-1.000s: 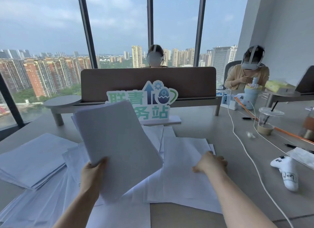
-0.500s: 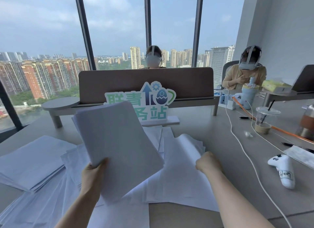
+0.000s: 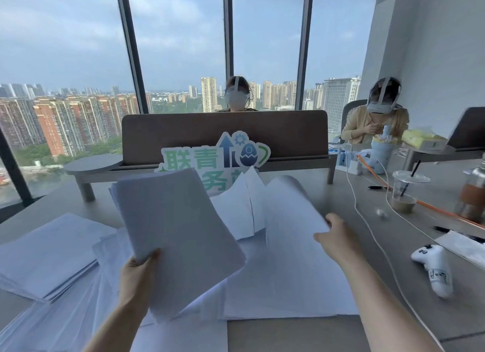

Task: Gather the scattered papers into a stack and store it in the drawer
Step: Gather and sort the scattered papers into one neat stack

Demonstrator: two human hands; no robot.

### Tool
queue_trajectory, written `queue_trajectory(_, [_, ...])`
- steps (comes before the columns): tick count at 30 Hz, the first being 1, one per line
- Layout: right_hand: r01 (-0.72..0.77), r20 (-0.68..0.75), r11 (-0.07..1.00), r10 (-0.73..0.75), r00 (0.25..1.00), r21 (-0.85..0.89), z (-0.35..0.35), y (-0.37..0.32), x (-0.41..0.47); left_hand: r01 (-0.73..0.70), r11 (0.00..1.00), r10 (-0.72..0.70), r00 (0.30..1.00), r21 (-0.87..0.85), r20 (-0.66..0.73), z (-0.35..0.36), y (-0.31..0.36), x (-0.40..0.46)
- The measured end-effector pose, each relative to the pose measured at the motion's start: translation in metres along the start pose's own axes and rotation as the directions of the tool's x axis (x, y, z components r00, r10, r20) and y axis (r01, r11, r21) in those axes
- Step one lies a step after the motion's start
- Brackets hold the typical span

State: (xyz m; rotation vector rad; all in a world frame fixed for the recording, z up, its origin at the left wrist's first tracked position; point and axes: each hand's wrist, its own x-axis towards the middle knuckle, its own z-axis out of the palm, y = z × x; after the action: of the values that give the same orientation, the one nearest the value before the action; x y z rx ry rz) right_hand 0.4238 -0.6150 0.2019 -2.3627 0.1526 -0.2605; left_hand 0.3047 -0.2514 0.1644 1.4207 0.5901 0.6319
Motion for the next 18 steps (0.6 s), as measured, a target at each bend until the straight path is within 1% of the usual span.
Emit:
queue_trajectory(4, [0.006, -0.118, 0.996, -0.016, 0.993, -0.087, -0.019, -0.005, 0.002, -0.001, 1.0, 0.001, 1.0, -0.007, 0.0, 0.003, 0.001, -0.002])
queue_trajectory(6, [0.026, -0.172, 0.997, -0.039, 0.984, -0.076, -0.025, -0.007, 0.002, 0.001, 1.0, -0.001, 1.0, -0.023, 0.016, 0.005, 0.001, -0.003])
queue_trajectory(11, [0.097, -0.187, 0.992, -0.08, 0.979, 0.079, -0.04, -0.016, -0.005, 0.013, 0.999, -0.01, 0.998, -0.046, 0.058, 0.01, 0.005, -0.006])
queue_trajectory(15, [0.138, -0.132, 0.965, -0.111, 0.985, 0.221, -0.051, -0.031, -0.011, 0.011, 0.998, -0.007, 0.997, -0.055, 0.074, 0.012, 0.008, -0.005])
queue_trajectory(18, [0.142, -0.072, 0.923, -0.124, 0.99, 0.359, -0.057, -0.044, -0.013, 0.004, 0.998, 0.001, 0.996, -0.063, 0.085, 0.014, 0.013, -0.006])
